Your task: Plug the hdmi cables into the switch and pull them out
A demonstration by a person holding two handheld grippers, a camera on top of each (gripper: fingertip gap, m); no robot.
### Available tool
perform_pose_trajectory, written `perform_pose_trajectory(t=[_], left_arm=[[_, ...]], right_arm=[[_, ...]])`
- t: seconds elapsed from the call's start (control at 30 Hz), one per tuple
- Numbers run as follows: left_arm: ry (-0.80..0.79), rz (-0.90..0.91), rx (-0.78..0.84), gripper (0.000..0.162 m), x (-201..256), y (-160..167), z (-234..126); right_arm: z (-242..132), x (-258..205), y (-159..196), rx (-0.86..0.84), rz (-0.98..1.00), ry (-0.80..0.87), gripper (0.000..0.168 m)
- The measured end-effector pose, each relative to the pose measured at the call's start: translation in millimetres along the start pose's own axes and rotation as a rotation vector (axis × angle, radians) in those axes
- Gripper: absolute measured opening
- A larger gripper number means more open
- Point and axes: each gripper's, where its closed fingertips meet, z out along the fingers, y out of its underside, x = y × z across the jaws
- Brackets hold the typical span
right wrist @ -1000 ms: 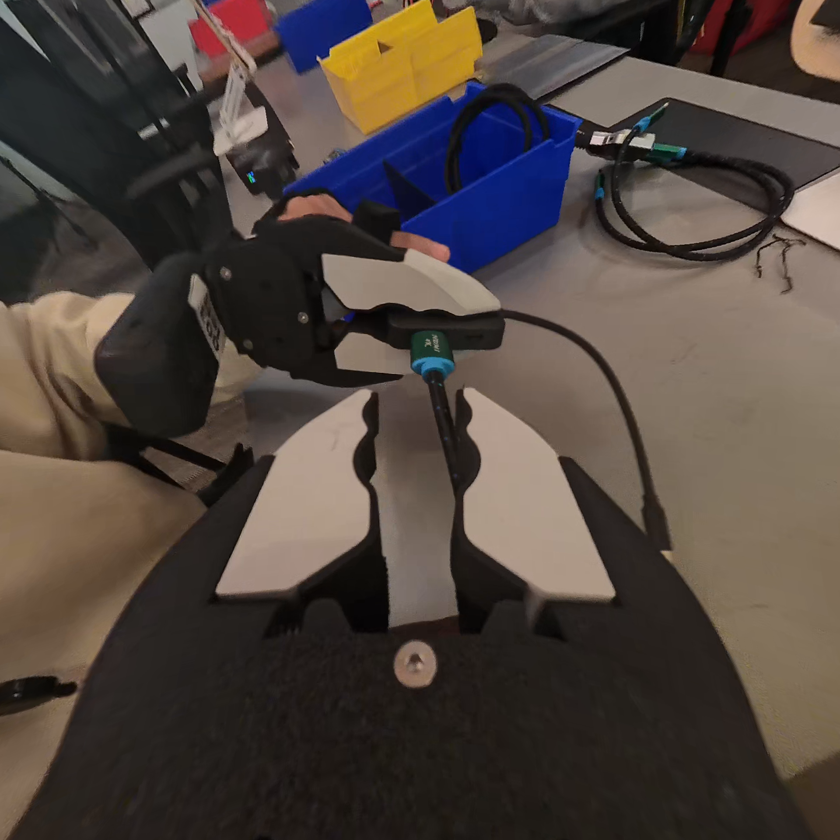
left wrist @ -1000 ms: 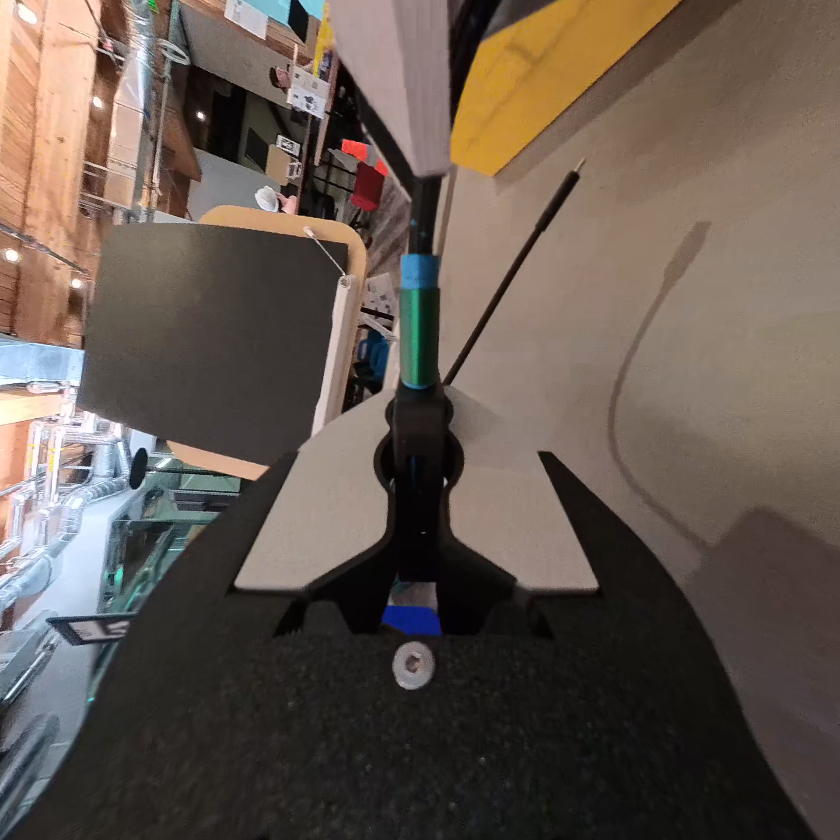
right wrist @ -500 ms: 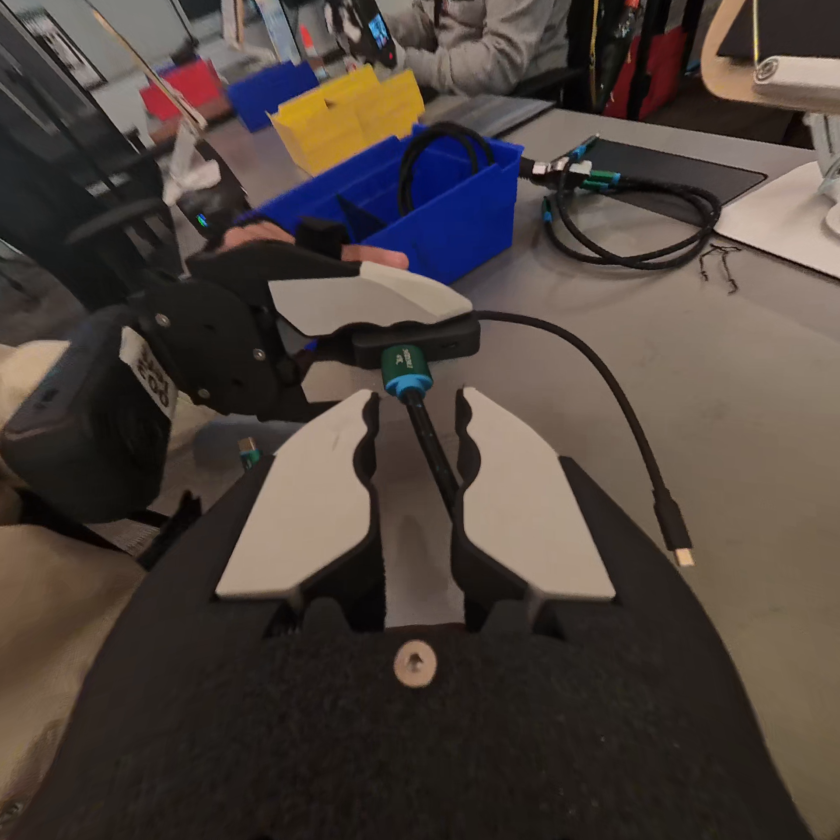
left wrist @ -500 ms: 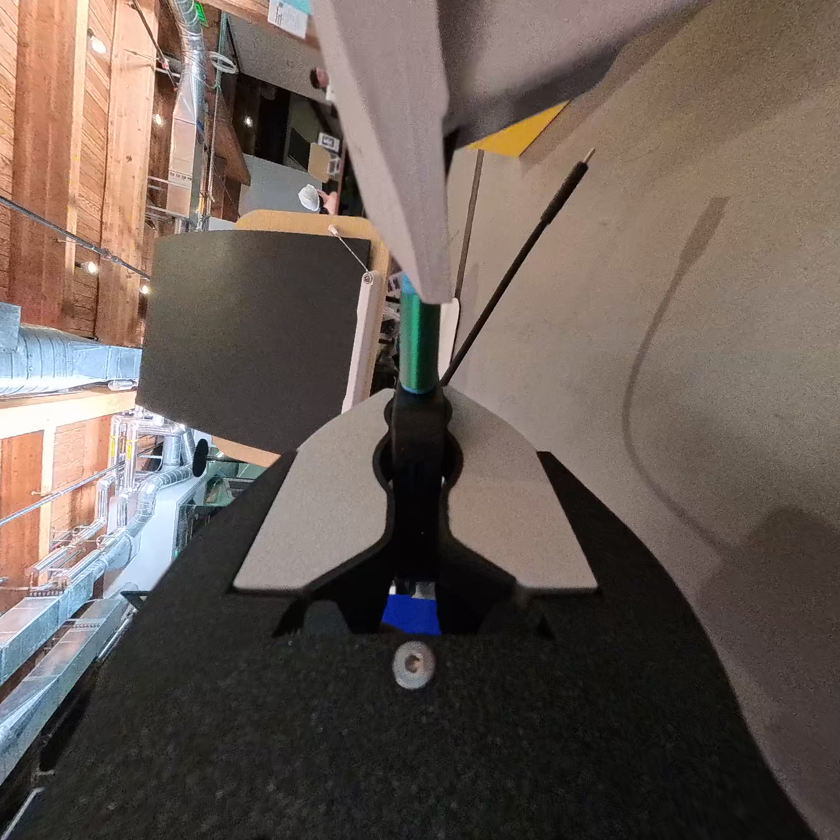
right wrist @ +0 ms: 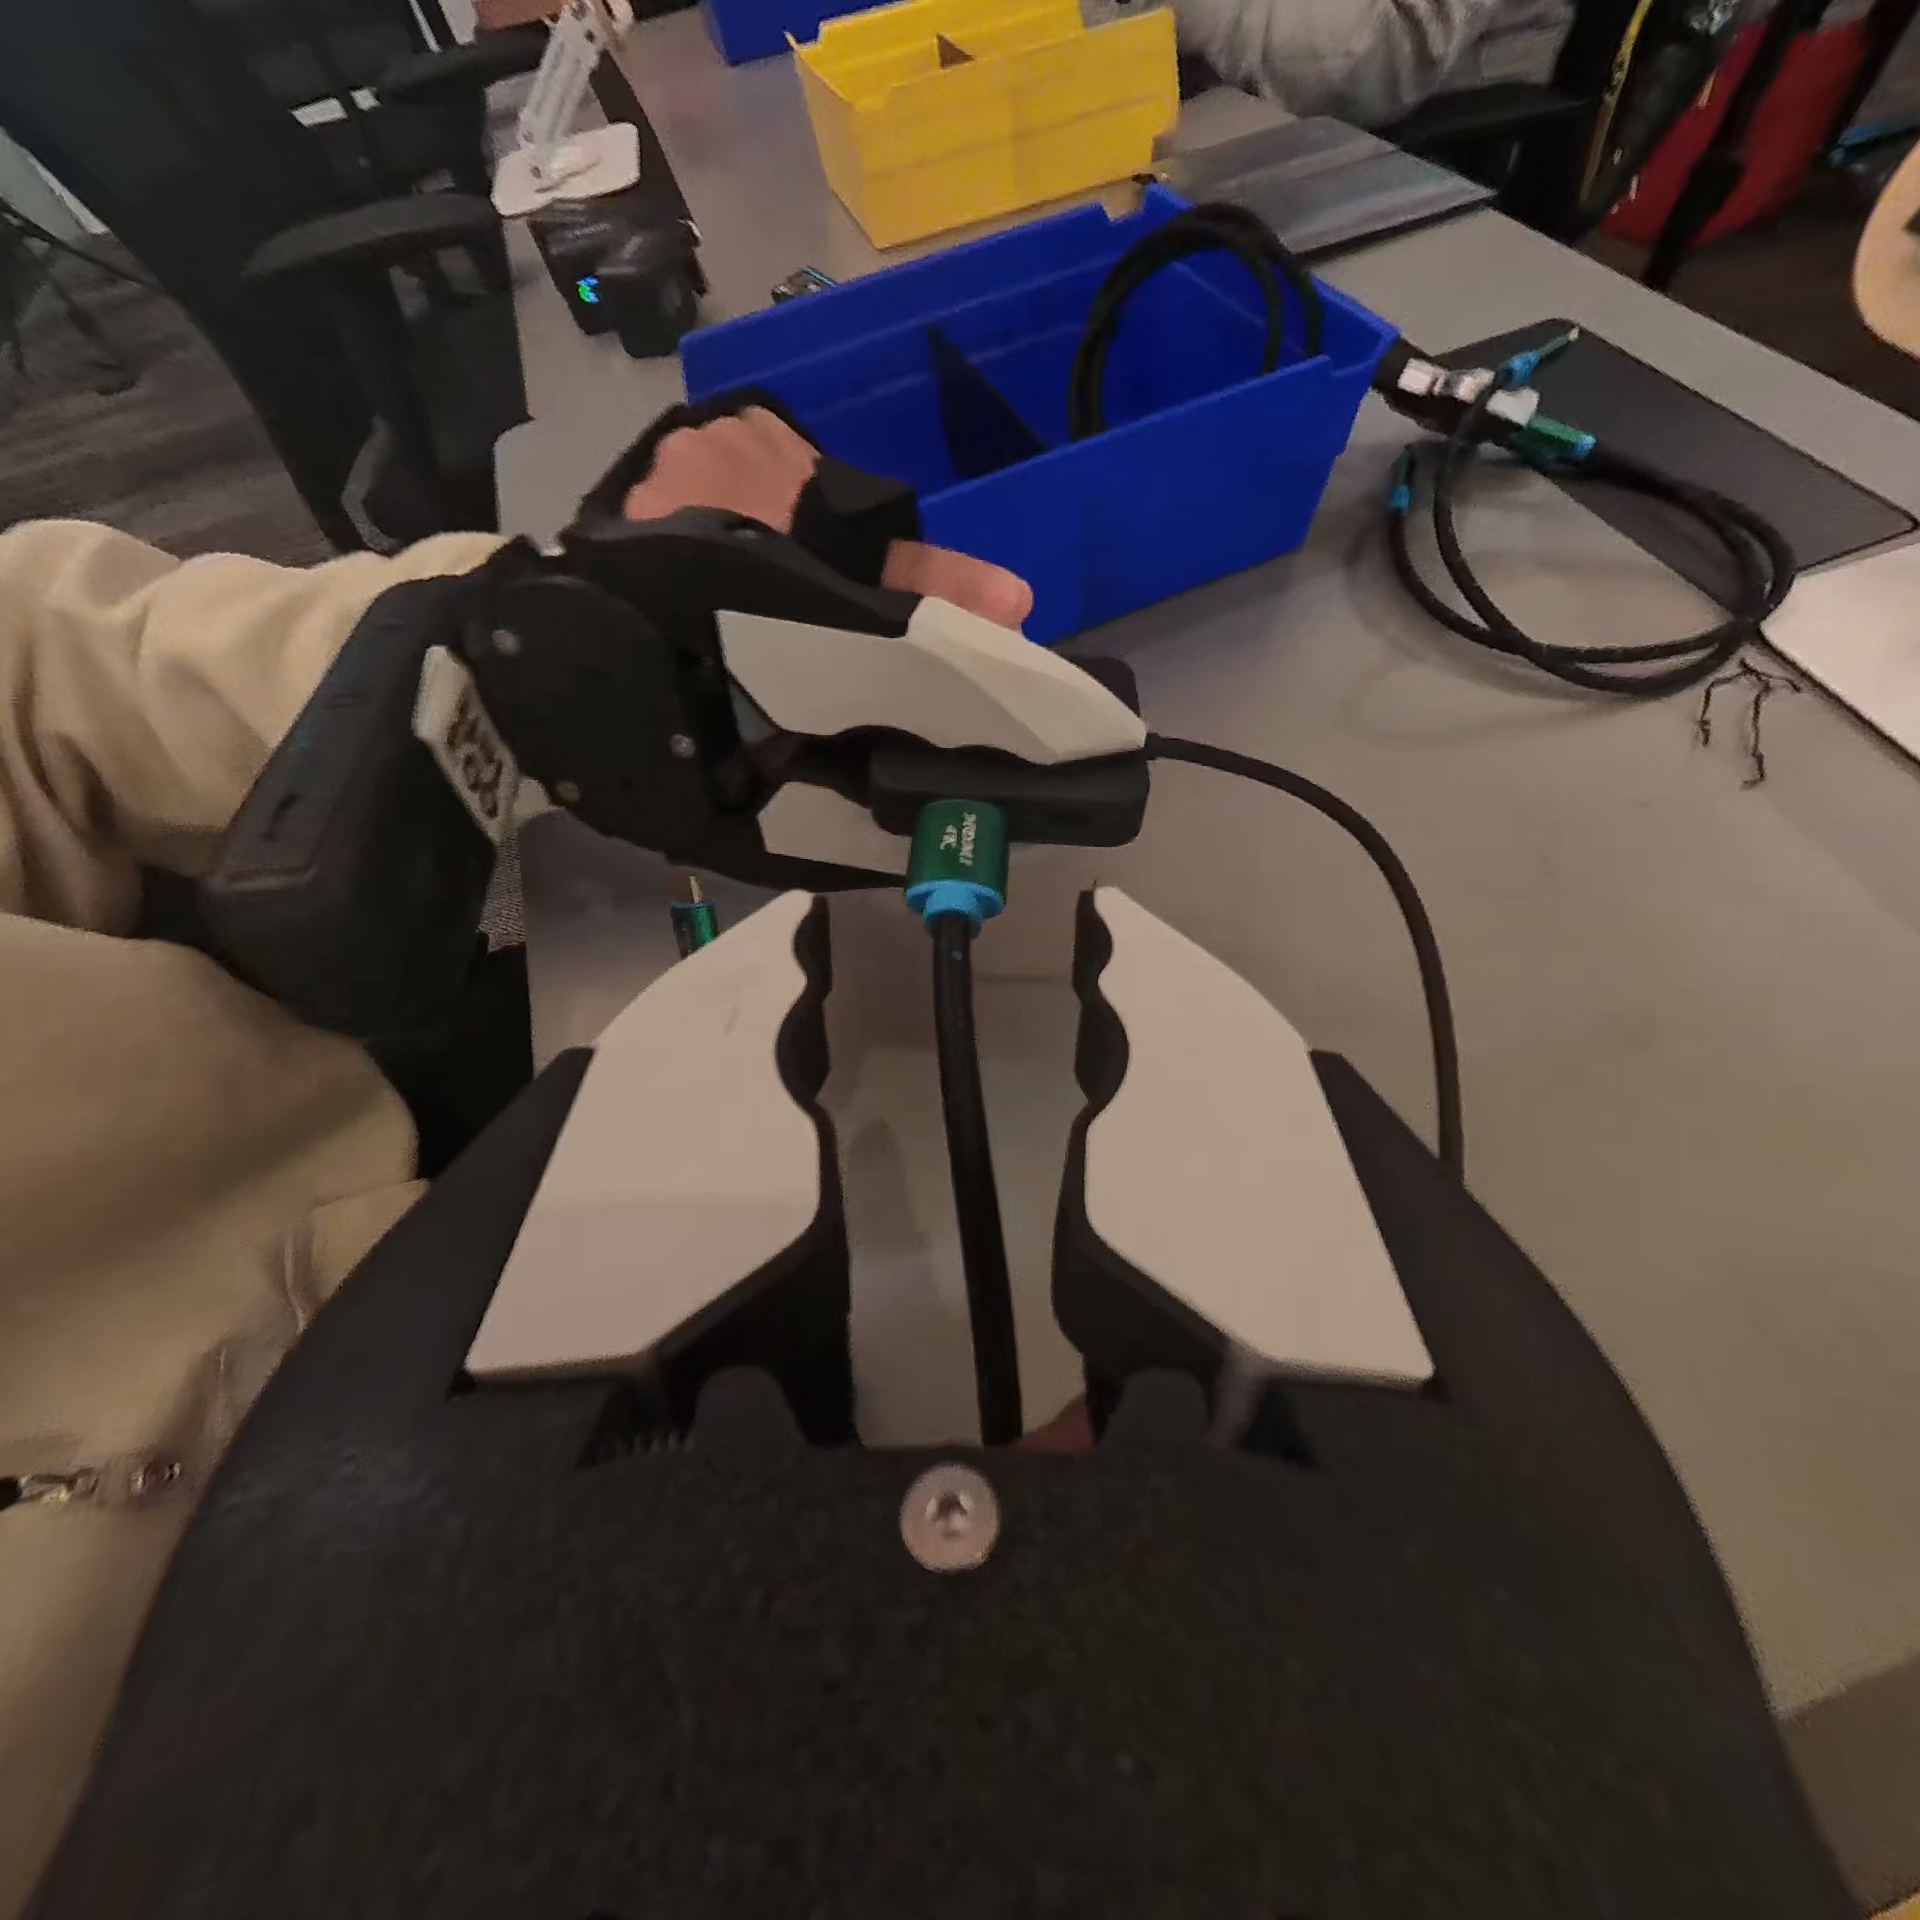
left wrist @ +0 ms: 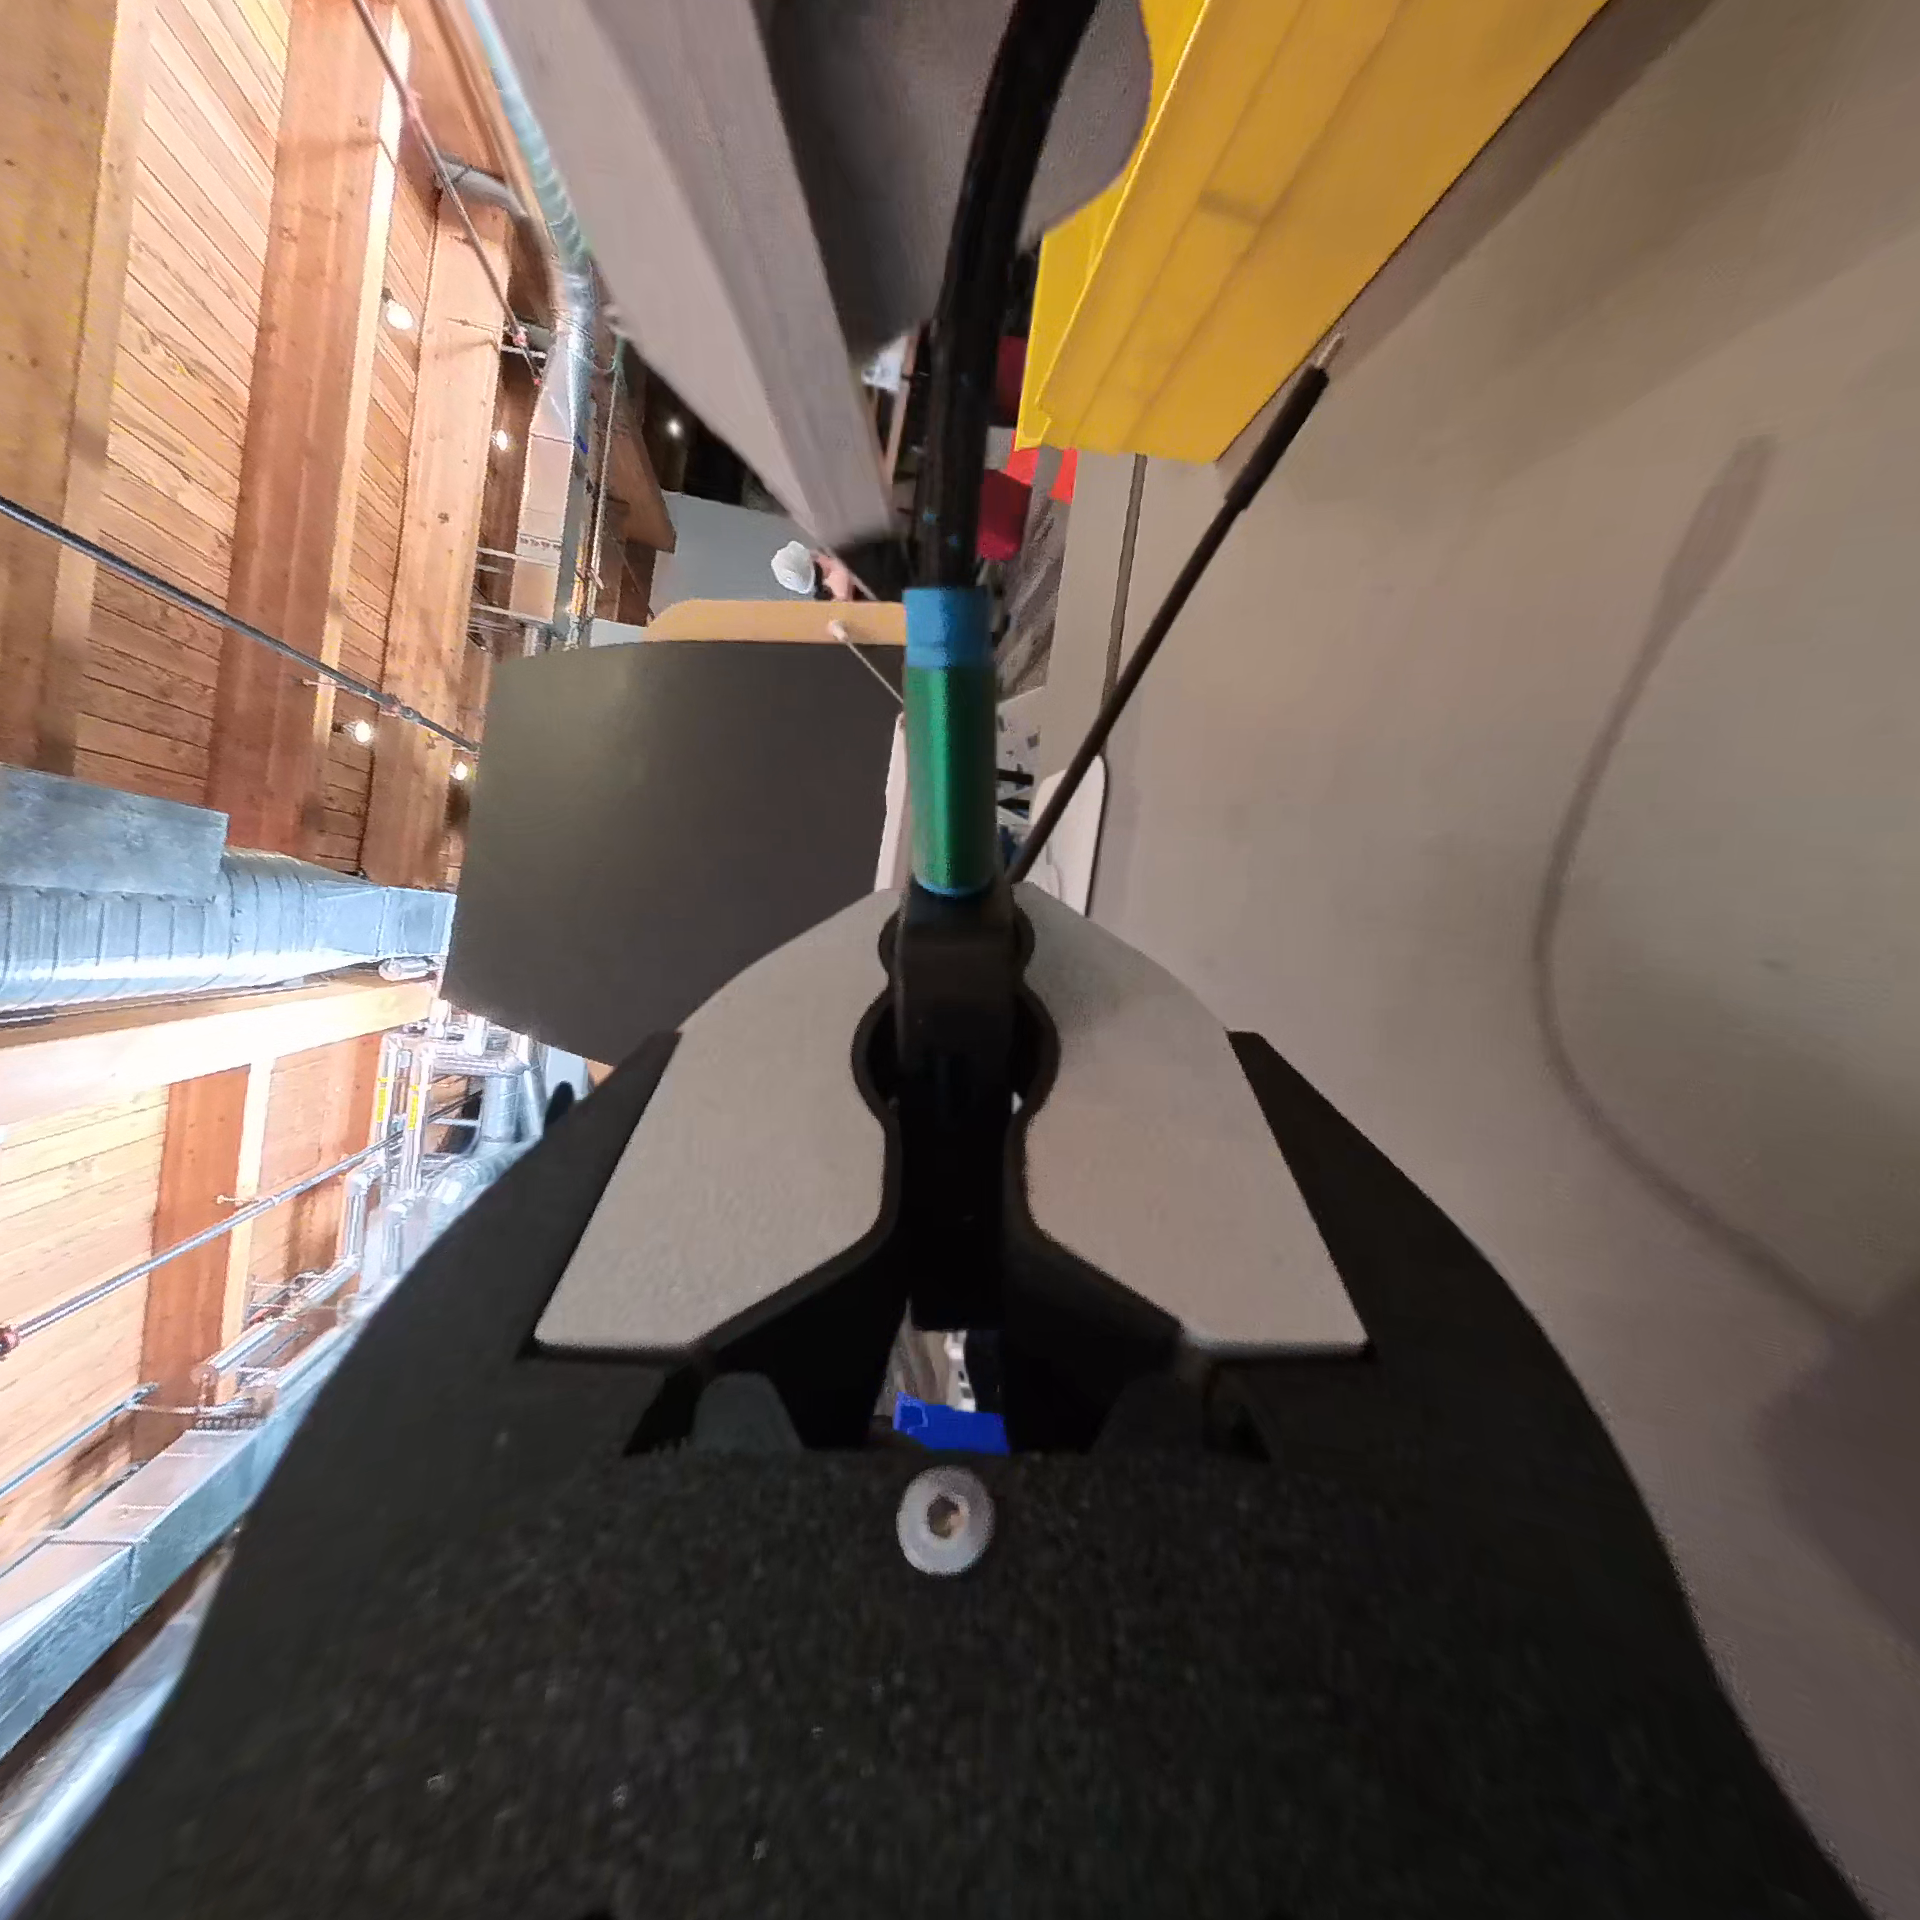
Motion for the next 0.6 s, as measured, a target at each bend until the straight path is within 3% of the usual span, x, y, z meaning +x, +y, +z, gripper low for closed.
perform_pose_trajectory(t=[0.17,0.3,0.5,0.53,0.57,0.6], left_arm=[[-0.011,0.011,-0.013,0.014,0.7,-1.7,1.0],[-0.007,0.004,-0.022,0.014,2.5,-3.6,2.8],[0.018,-0.032,-0.006,0.015,4.5,-2.7,2.0],[0.029,-0.037,-0.017,0.015,5.9,-0.5,2.4],[0.025,-0.026,-0.074,0.015,5.6,12.3,4.2],[0.016,-0.029,-0.135,0.014,3.6,32.4,4.7]], right_arm=[[15.0,-2.4,6.7,-0.058,0.02,0.004,0.041],[15.3,-1.3,4.5,-0.056,-0.016,0.038,0.02],[10.5,4.1,6.3,-0.061,-0.035,0.093,0.019],[8.2,4.0,5.7,-0.062,-0.047,0.104,0.019],[2.1,-0.8,2.4,-0.042,-0.065,0.084,0.0],[-6.6,6.8,2.2,-0.043,-0.041,0.118,0.0]])
